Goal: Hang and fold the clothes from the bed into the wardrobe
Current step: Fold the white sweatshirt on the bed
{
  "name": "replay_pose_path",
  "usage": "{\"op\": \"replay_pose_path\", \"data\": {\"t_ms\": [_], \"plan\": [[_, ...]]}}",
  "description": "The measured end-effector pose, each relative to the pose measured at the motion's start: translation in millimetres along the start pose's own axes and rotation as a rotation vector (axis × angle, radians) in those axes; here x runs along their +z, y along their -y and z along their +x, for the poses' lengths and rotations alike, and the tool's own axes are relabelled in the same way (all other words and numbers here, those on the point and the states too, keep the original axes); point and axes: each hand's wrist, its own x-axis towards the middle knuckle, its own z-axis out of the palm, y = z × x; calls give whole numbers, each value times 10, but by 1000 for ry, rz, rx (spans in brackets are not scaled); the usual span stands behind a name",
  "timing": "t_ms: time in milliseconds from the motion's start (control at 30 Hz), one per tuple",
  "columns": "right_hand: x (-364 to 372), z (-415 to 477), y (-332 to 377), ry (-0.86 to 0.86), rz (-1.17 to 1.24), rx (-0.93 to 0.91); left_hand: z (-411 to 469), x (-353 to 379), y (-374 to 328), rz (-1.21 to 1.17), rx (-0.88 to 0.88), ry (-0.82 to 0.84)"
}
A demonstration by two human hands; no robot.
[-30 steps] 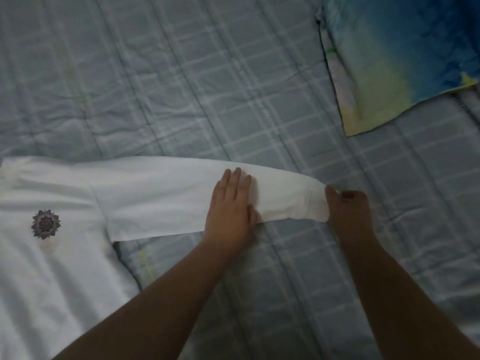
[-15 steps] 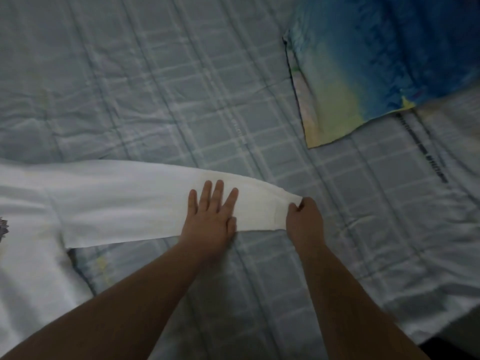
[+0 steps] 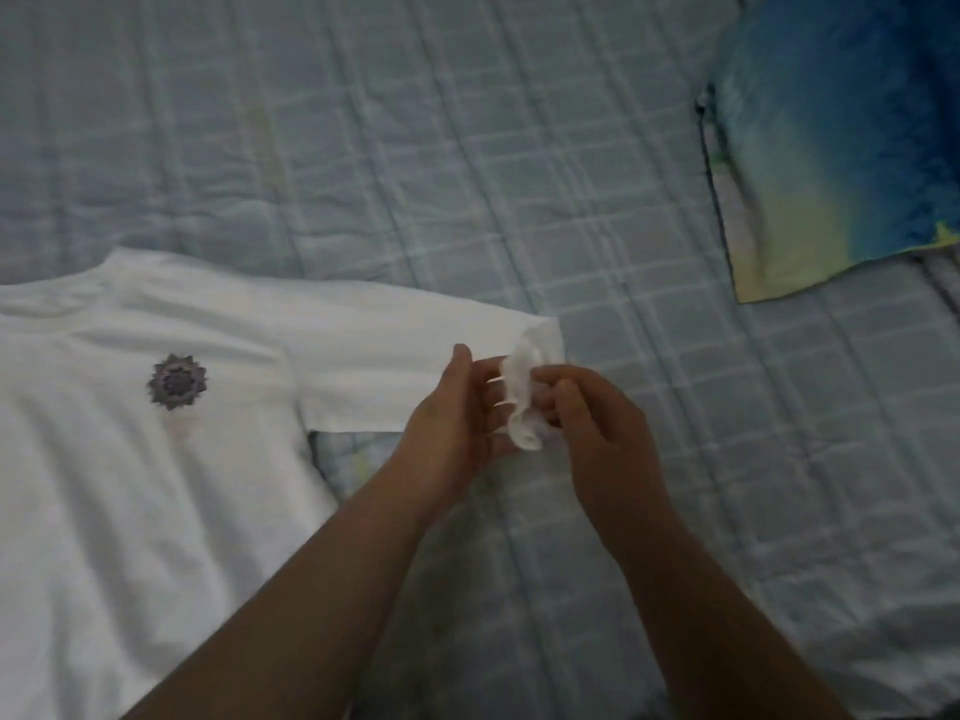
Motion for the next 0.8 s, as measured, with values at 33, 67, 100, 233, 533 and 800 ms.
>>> {"op": "replay_pose_path", "data": {"t_ms": [33, 67, 100, 233, 533, 800], "plan": [[233, -85, 101, 76, 2, -16, -129, -200, -144, -88, -14, -28], [446, -160, 164, 119, -32, -55, -256, -405, -286, -159, -16, -40], [648, -218, 198, 134, -108, -127, -386, -613, -397, -173, 9, -58], [1461, -300, 150, 193, -655, -449, -777, -1583, -685, 104, 158, -233], [3139, -573, 211, 395, -1148, -552, -1805, -3783, -1290, 279, 232, -520], [4107, -712, 191, 460, -1290, -491, -2076, -5037, -1518, 185, 179, -729]]}}
